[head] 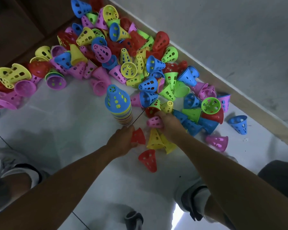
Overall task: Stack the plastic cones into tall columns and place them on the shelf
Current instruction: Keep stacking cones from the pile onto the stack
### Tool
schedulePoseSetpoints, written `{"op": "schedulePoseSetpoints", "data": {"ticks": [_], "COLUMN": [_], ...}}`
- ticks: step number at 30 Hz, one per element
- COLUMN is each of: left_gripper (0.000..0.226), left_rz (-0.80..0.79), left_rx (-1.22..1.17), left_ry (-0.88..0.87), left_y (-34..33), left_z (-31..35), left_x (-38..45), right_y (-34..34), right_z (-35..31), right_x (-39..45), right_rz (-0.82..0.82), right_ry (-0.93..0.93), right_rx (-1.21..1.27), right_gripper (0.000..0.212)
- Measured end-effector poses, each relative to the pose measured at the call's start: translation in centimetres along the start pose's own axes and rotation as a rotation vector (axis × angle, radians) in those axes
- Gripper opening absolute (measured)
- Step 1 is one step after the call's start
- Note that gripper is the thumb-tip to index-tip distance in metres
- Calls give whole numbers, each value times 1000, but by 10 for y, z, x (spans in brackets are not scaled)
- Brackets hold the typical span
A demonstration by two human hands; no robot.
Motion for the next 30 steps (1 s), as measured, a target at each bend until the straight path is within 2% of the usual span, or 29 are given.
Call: {"op": "schedulePoseSetpoints", "data": {"ticks": [3, 9, 14, 19, 30], "left_gripper": [51, 46, 51, 41, 49], "left_rz": [-34, -16, 68, 157, 406], "left_rx": [-20, -17, -22, -50, 21], "left_ry": [-11, -142, -231, -298, -475], "left_y": [7, 40, 82, 138, 270], "left_z": [6, 44, 67, 87, 143], "left_x": [-10, -31, -52, -74, -113], "right_y": [10, 36, 53, 75, 165], "right_z": [9, 18, 20, 9, -43], "right_x": [-6, -20, -32, -39, -47], "right_rz": [77, 174, 241, 283, 421], "right_ry": [-79, -147, -159, -168, -91], "right_rx": [110, 260, 364, 518, 895], "right_gripper": [55, 57, 58, 54, 57]}}
Point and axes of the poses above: each hand's wrist, its own x-axis towards the middle knuckle, its own y-axis out of the back of the hand, z = x × y, the point moved 9 cm from there along x, towards the middle knuckle, and after that the axes turned 7 degrees about z, right-handed, at the moved point
